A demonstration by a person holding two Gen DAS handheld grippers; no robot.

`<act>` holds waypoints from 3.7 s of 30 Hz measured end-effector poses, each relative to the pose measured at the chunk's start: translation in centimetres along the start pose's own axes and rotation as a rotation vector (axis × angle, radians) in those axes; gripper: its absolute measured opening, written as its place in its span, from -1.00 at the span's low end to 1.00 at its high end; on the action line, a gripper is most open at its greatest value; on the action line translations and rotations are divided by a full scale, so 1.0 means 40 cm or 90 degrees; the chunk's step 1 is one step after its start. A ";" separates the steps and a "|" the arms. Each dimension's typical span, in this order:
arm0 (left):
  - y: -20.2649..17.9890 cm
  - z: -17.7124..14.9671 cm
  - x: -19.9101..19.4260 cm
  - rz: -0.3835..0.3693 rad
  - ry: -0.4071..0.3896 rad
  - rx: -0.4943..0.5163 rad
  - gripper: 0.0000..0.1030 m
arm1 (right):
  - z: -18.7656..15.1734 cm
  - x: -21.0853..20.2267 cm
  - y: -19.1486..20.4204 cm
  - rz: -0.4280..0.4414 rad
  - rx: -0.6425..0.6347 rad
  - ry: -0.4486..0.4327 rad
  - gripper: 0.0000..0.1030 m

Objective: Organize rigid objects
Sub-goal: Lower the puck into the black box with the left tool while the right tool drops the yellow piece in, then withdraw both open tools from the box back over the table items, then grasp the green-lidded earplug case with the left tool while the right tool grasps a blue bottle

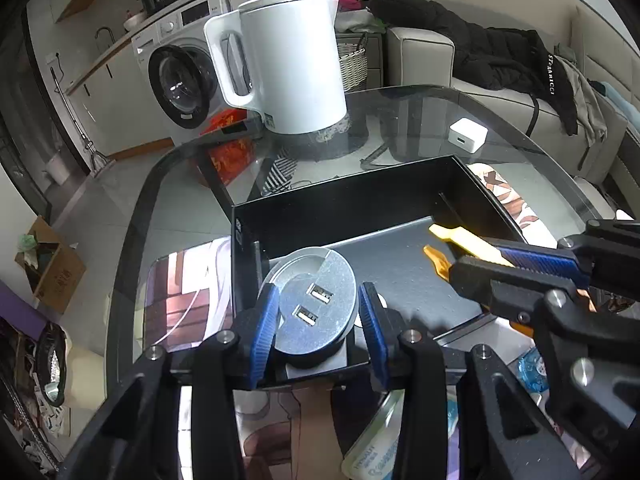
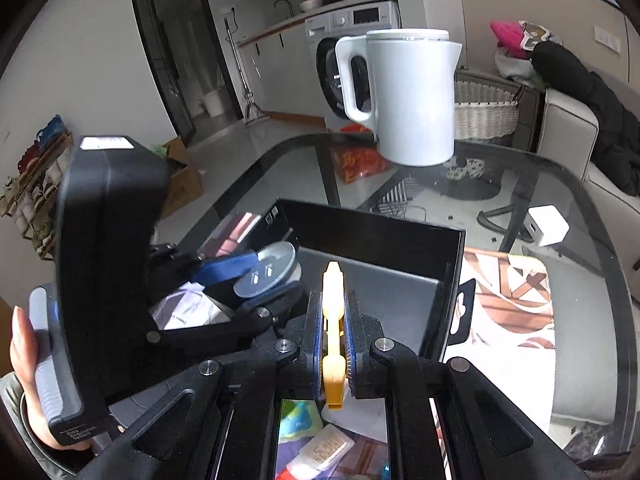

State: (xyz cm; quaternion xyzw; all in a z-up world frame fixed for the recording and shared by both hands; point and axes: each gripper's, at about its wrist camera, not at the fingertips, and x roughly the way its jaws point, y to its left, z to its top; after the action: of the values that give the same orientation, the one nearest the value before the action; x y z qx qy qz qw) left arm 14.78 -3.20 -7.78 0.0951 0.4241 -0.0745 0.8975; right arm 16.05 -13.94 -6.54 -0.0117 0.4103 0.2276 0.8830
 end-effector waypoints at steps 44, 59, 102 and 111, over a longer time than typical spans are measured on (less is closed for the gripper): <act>0.053 -0.133 -0.231 -0.103 0.075 -0.051 1.00 | -0.087 -0.255 0.005 -0.025 -0.010 -0.036 0.57; 0.051 -0.305 -0.038 -0.057 0.261 -0.062 1.00 | -0.219 -0.163 0.015 -0.049 0.077 0.112 0.64; 0.000 -0.216 -0.187 -0.095 0.097 0.019 0.97 | -0.216 -0.128 -0.021 -0.082 0.094 0.142 0.92; -0.041 -0.198 -0.069 -0.087 0.142 0.063 0.85 | -0.231 -0.104 -0.082 -0.092 0.104 0.163 0.71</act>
State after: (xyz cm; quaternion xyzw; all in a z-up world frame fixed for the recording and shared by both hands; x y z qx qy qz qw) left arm 6.77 -2.77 -10.74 0.1179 0.5225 -0.1457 0.8318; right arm 8.42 -20.42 -10.20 0.0014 0.5349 0.1262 0.8354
